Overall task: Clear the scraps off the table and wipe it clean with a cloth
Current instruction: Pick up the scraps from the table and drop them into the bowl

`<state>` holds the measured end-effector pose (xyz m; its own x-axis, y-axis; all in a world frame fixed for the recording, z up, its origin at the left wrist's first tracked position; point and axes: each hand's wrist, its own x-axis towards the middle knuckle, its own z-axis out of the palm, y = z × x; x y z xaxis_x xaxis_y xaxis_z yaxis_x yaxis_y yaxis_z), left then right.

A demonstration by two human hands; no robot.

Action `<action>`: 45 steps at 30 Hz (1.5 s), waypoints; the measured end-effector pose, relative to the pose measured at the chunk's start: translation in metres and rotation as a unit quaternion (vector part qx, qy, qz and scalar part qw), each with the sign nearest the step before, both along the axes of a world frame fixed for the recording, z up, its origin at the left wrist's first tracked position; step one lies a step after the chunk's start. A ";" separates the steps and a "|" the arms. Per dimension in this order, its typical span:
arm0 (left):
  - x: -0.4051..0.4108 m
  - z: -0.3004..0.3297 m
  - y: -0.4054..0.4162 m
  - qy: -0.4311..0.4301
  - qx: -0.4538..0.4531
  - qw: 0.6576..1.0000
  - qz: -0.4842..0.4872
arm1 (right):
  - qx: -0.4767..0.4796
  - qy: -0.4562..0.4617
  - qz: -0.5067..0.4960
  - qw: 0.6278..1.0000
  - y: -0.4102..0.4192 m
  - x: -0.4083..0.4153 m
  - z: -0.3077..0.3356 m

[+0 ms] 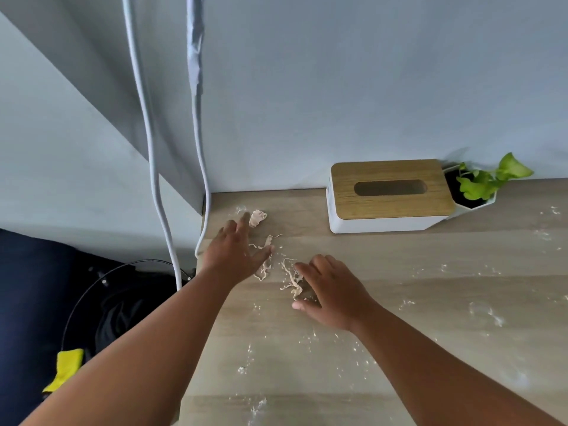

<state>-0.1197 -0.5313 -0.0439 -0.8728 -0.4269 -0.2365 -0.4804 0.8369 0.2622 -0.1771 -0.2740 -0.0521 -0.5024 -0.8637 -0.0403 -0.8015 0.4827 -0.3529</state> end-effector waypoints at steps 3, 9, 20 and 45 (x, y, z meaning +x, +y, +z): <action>-0.004 0.000 0.003 0.013 0.004 1.000 -0.007 | -0.012 0.021 -0.011 1.000 -0.006 0.001 -0.004; -0.003 0.001 0.007 0.068 0.034 0.997 -0.020 | -0.019 0.057 -0.023 0.998 -0.011 0.007 -0.010; 0.004 0.012 0.002 0.071 0.069 0.994 0.049 | 0.009 -0.082 -0.133 0.988 -0.017 0.014 0.011; 0.064 0.021 0.025 0.036 0.144 0.989 0.017 | -0.061 -0.135 -0.199 0.969 0.040 0.047 0.037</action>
<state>-0.0561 -0.5061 -0.0226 -0.8783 -0.3801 -0.2899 -0.4780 0.7060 0.5226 -0.1296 -0.2344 -0.0151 -0.7813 -0.6112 -0.1268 -0.4318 0.6758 -0.5974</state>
